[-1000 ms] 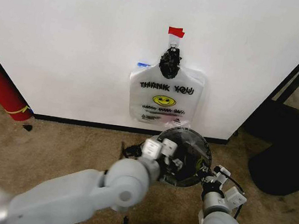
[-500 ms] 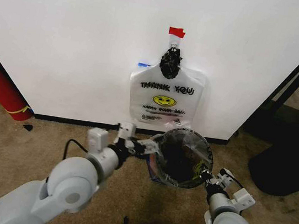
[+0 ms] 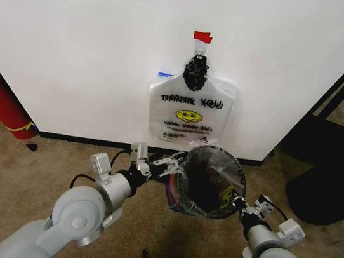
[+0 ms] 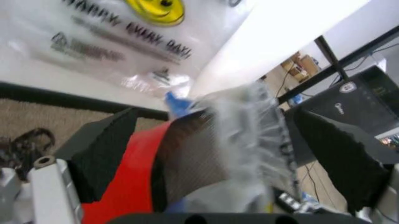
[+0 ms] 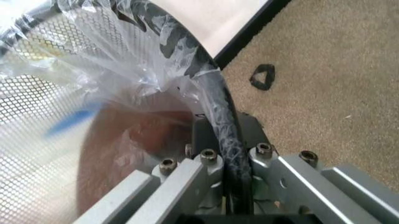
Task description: Pick up the garbage bag from the wall and place it over the trash bin.
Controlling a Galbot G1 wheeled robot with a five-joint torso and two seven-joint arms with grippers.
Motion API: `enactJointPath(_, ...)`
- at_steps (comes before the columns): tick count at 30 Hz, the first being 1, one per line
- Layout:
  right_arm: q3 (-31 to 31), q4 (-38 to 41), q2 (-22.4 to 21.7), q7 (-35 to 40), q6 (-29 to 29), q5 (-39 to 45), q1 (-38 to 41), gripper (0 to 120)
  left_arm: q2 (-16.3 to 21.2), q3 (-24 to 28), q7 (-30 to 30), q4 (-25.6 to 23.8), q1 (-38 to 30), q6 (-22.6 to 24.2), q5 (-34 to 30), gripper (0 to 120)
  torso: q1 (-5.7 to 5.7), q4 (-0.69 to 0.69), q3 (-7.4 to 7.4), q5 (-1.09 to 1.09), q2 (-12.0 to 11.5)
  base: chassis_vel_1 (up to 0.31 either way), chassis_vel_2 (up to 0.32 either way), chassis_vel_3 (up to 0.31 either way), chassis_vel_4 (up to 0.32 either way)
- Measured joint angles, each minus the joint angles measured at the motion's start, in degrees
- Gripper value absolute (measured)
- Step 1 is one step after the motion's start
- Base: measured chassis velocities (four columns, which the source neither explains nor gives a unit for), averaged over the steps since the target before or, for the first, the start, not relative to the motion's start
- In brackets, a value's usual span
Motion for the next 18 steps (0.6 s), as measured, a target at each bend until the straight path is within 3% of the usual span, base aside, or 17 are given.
enactJointPath(5, 0.38, -0.10, -0.56, -0.31, 0.13, -0.91, 0.05, 0, -0.31, 0.35, 0.03, 0.73, 1.05, -0.71, 0.50, 91, 0.00, 0.00, 0.00, 0.00, 0.00, 0.000, 0.000, 0.000, 0.000)
enactJointPath(16, 0.23, -1.06, -0.66, -0.18, 1.01, -1.33, 0.92, 0, -1.17, 2.18, -0.37, 1.50, 2.57, -3.15, 2.92, 47, 0.00, 0.00, 0.00, 0.01, 0.00, 0.000, 0.000, 0.000, 0.000)
enactJointPath(18, 0.18, -1.20, -0.67, -0.20, 1.08, -1.39, 0.96, 0, -1.30, 2.45, -0.34, 1.71, 2.48, -3.54, 3.34, 44, 0.00, 0.00, 0.00, 0.01, 0.00, 0.000, 0.000, 0.000, 0.000)
